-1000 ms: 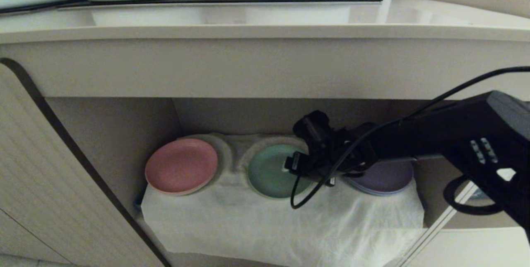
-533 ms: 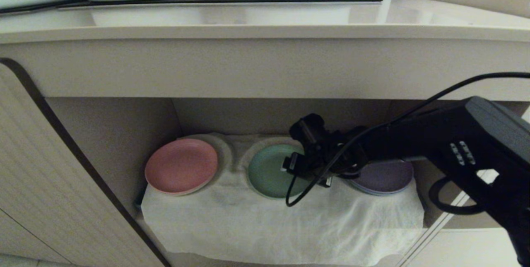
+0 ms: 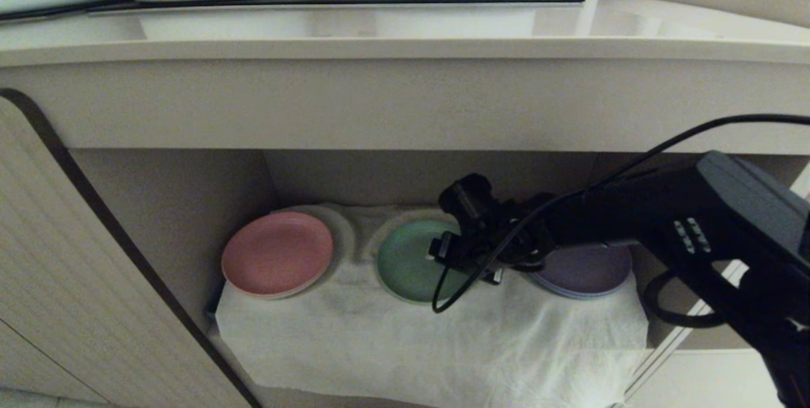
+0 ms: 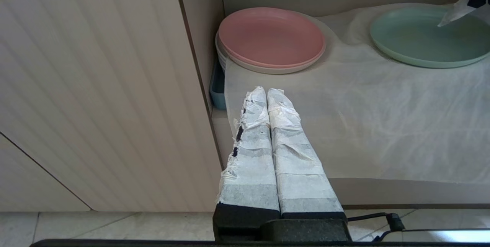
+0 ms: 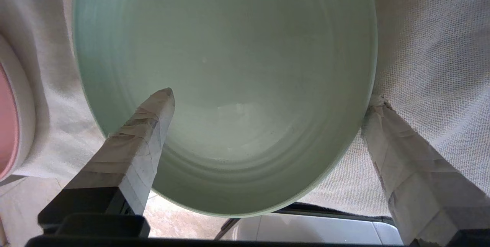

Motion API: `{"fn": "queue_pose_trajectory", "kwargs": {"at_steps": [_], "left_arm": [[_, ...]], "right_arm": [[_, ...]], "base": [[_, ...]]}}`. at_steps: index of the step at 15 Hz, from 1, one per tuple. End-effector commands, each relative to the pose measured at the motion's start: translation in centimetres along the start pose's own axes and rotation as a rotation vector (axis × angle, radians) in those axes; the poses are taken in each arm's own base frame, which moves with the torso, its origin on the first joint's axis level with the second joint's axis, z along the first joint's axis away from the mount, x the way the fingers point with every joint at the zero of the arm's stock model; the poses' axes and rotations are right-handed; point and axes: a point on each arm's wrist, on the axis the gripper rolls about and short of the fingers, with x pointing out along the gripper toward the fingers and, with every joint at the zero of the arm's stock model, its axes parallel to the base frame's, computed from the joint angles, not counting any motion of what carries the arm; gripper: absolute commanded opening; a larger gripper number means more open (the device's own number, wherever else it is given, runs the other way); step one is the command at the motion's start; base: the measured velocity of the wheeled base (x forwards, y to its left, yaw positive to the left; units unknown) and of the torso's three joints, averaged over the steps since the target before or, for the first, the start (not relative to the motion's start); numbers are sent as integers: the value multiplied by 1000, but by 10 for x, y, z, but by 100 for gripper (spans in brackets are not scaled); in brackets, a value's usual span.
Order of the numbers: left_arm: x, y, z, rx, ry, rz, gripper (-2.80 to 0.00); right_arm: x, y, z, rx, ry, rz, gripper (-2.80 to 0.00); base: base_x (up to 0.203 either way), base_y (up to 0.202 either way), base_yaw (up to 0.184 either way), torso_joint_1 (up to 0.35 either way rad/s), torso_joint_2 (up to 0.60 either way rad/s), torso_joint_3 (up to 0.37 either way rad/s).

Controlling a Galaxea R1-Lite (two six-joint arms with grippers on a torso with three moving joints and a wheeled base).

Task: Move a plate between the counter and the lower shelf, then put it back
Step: Pick up the plate in the cupboard

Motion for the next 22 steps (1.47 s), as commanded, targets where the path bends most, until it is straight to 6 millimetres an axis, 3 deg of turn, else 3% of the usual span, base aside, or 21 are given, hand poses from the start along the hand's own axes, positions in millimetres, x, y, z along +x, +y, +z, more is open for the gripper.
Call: {"fn": "queue_pose_trajectory", "kwargs": {"at_steps": [1,22], "left_arm": [[0,0,0,0,-1,0,-280],[0,0,0,0,-2,0,-280]], "right_arm": [[2,-1,-2,2,5,-7,0],[3,-7,-9,-24,44,-70,0]], "base": [[0,0,0,0,0,0],[0,0,0,0,0,0]]}}
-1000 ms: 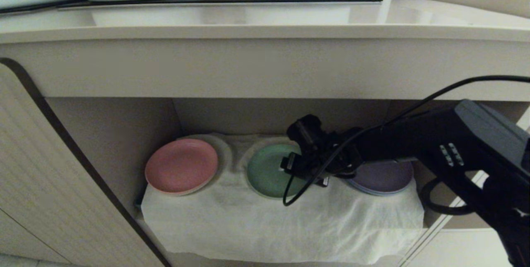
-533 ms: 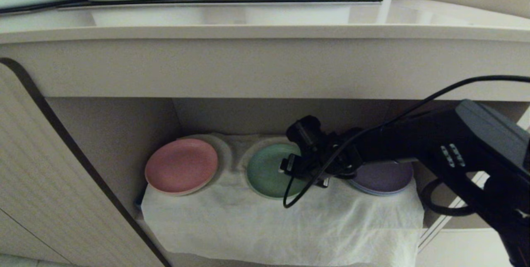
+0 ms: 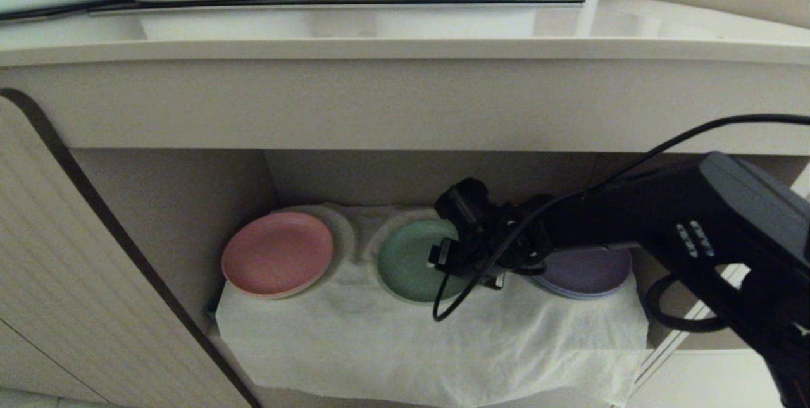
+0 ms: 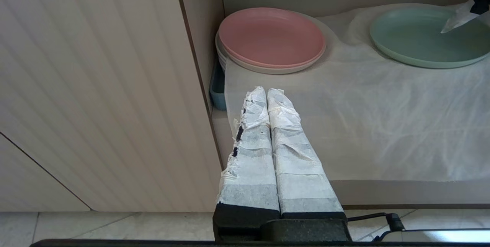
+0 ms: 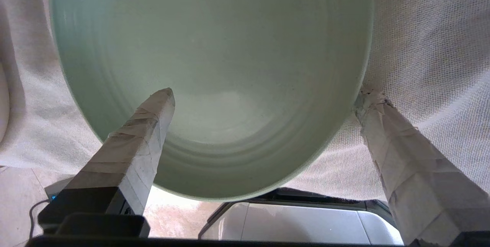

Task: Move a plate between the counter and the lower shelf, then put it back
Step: Pick up the plate in the cupboard

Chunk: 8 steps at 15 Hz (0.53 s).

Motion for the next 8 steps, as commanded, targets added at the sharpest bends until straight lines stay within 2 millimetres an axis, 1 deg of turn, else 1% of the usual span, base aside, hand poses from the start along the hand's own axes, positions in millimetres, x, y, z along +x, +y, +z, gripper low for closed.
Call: {"fn": "queue_pose_trajectory", "kwargs": {"at_steps": [1,3,4,5,8], "left_arm": [[0,0,0,1,1,0,-280],[0,0,0,1,0,0,-280],[0,0,0,1,-1,1,-280],[0,0,0,1,0,0,-280],[0,0,0,1,0,1,-280]], "right_arm": [[2,-1,-1,1,5,-6,0],[2,-1,-1,1,0,-8,0],[2,-1,-1,1,-1,-9,-42],[2,-1,-1,4,-2,-8,-280],[2,-1,-1,5,-2,-15,-280]], "base": [[0,0,0,0,0,0],[0,0,0,0,0,0],[0,0,0,0,0,0],[0,0,0,0,0,0],[0,0,0,0,0,0]]}}
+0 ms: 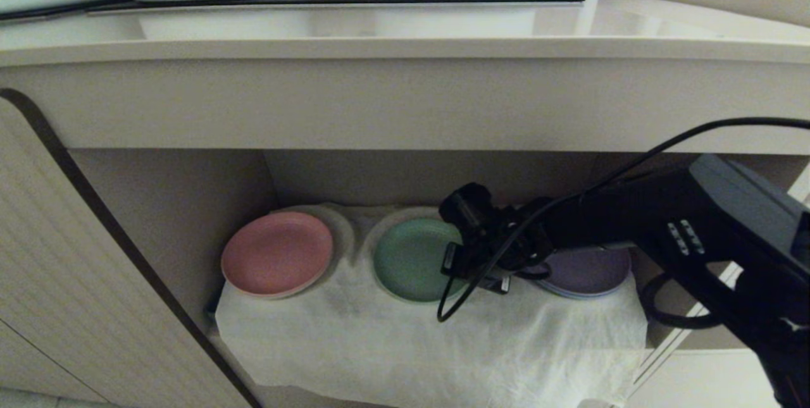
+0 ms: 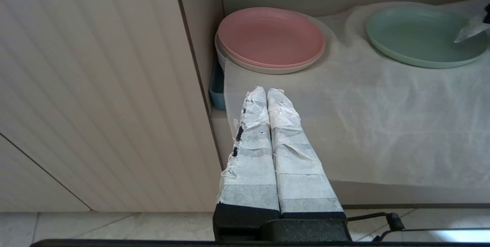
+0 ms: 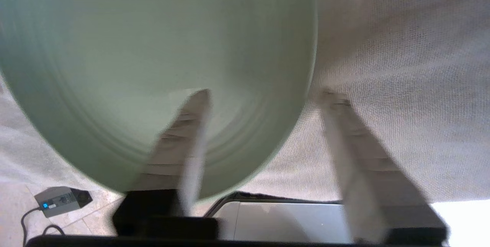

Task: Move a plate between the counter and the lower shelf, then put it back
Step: Pick up the plate in the cupboard

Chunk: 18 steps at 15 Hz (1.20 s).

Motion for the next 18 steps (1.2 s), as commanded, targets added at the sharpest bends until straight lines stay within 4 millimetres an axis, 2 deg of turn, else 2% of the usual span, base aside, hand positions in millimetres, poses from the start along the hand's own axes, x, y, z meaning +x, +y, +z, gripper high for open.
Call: {"fn": "queue_pose_trajectory", "kwargs": {"at_steps": [1,13,18], "left_arm": [[0,0,0,0,-2,0,-280],[0,0,0,0,-2,0,-280],[0,0,0,0,-1,0,-280]], "right_arm": [[0,0,-1,4,-4,-4,-280],[-1,0,-1,2,-5,-10,-280],[-12,-5,-3,-8,25,-43,-280]], "base": [[0,0,0,0,0,0],[0,0,0,0,0,0],[0,0,0,0,0,0]]}}
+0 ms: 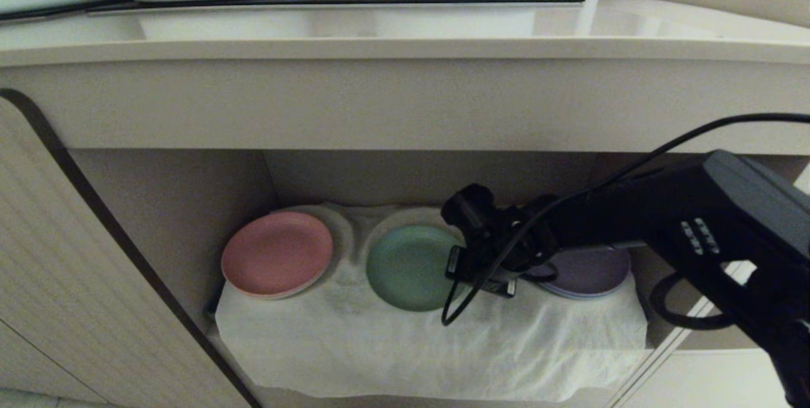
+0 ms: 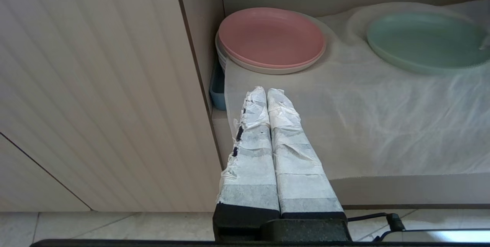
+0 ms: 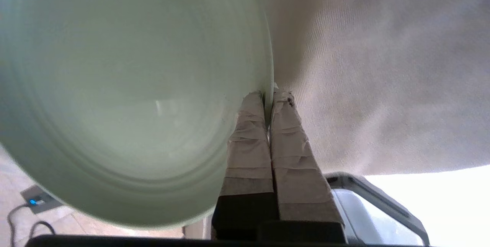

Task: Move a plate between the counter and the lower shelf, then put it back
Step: Pick up the plate in the cupboard

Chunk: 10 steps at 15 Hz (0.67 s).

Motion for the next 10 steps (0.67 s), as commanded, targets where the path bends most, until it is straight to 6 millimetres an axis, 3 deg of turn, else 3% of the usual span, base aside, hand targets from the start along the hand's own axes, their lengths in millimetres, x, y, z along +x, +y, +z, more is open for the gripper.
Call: {"fn": "queue_pose_trajectory", "kwargs": {"at_steps": [1,10], "left_arm": [[0,0,0,0,1,0,-280],[0,0,0,0,0,-1,-280]], "right_arm": [[-7,0,2,6,-5,3,-280],[-29,-9,-6,-5,7,-3,-280]], "base": [[0,0,0,0,0,0],[0,0,0,0,0,0]]}}
